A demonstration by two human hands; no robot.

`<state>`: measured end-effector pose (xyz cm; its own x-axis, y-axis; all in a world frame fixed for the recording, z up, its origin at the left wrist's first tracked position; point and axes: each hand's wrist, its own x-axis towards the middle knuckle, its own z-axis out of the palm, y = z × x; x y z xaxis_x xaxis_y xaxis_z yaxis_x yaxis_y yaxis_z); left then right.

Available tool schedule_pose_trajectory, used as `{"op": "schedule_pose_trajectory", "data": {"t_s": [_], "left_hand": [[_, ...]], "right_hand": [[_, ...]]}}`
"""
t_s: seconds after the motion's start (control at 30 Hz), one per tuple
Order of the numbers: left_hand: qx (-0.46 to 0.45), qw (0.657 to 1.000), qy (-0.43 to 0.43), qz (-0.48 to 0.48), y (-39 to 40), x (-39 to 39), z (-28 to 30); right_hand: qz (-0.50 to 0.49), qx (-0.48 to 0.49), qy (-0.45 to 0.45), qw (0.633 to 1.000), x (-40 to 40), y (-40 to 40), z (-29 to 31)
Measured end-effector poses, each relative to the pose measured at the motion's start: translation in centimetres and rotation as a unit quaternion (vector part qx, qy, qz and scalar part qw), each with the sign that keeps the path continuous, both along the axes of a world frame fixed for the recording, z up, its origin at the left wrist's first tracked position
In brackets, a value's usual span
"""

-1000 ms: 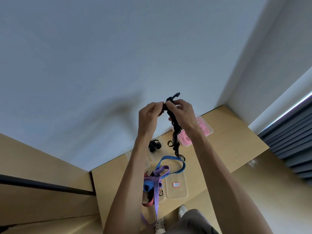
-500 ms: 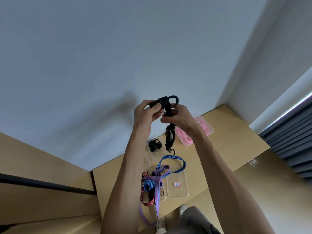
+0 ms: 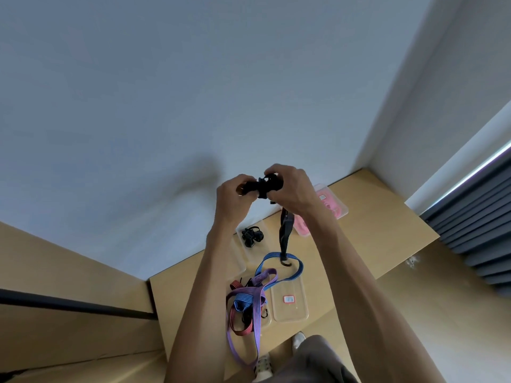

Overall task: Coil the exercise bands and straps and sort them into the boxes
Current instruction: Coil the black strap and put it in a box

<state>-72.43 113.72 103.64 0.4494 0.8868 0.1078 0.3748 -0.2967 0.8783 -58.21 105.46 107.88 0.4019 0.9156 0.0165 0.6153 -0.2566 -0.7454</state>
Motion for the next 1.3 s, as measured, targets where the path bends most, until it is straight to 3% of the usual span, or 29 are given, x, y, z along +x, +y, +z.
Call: {"op": "schedule_pose_trajectory", "data": {"t_s": [0.1, 0.23, 0.33, 0.4, 0.5, 0.6, 0.67, 0.77, 0.83, 0.93, 1.07, 1.17, 1.23, 1.3], "left_hand": [[-0.126, 0.990, -0.055, -0.040, 0.7, -1.0, 1.2], [-0.223, 0.959, -0.154, -0.081, 1.0, -2.0, 2.4], [-0.313, 0.894, -0.293, -0.131, 0.4, -1.6, 2.7], [-0.331, 0.869, -0.346, -0.126, -0.1, -0.8, 3.1], [-0.309, 0.877, -0.362, -0.058, -0.6, 0.5, 3.7], [-0.263, 0.899, -0.349, 0.033, -0.6, 1.3, 3.9], [-0.162, 0.944, -0.270, 0.102, -0.6, 1.6, 3.4], [0.016, 0.986, -0.126, 0.105, -1.1, 1.4, 2.3], [0.065, 0.993, -0.069, 0.076, -1.2, 0.8, 1.4], [0.087, 0.995, -0.015, 0.045, -1.0, 0.2, 0.7], [0.019, 0.999, 0.016, -0.038, -0.5, -0.3, 0.9], [-0.098, 0.990, -0.066, -0.081, -0.2, -1.1, 1.3], [-0.163, 0.971, -0.138, -0.110, 0.0, -1.7, 1.7], [-0.236, 0.936, -0.225, -0.134, -0.1, -1.9, 2.2]], "right_hand": [[0.024, 0.018, 0.027, 0.999, 0.9, -0.4, 0.0], [0.045, 0.067, 0.230, 0.970, 1.5, -0.8, -0.3], [0.050, 0.112, 0.345, 0.930, 1.2, -0.7, -0.8], [0.037, 0.117, 0.389, 0.913, 0.6, -0.5, -1.3], [0.000, 0.097, 0.436, 0.895, -0.3, -0.5, -2.0], [0.003, 0.043, 0.420, 0.907, -1.3, -0.8, -2.7], [0.012, -0.003, 0.378, 0.926, -1.9, -0.9, -2.7], [0.040, -0.085, 0.160, 0.983, -1.9, -0.4, -1.8], [0.043, -0.113, 0.015, 0.993, -1.6, 0.1, -1.0], [0.028, -0.108, -0.073, 0.991, -1.2, 0.0, 0.1], [0.020, -0.037, -0.034, 0.999, -0.6, -0.2, 1.1], [0.035, 0.021, 0.021, 0.999, 0.2, -0.6, 1.9], [0.053, 0.063, 0.112, 0.990, 0.8, -0.9, 2.0], [0.065, 0.115, 0.251, 0.959, 1.2, -1.2, 1.9]]}}
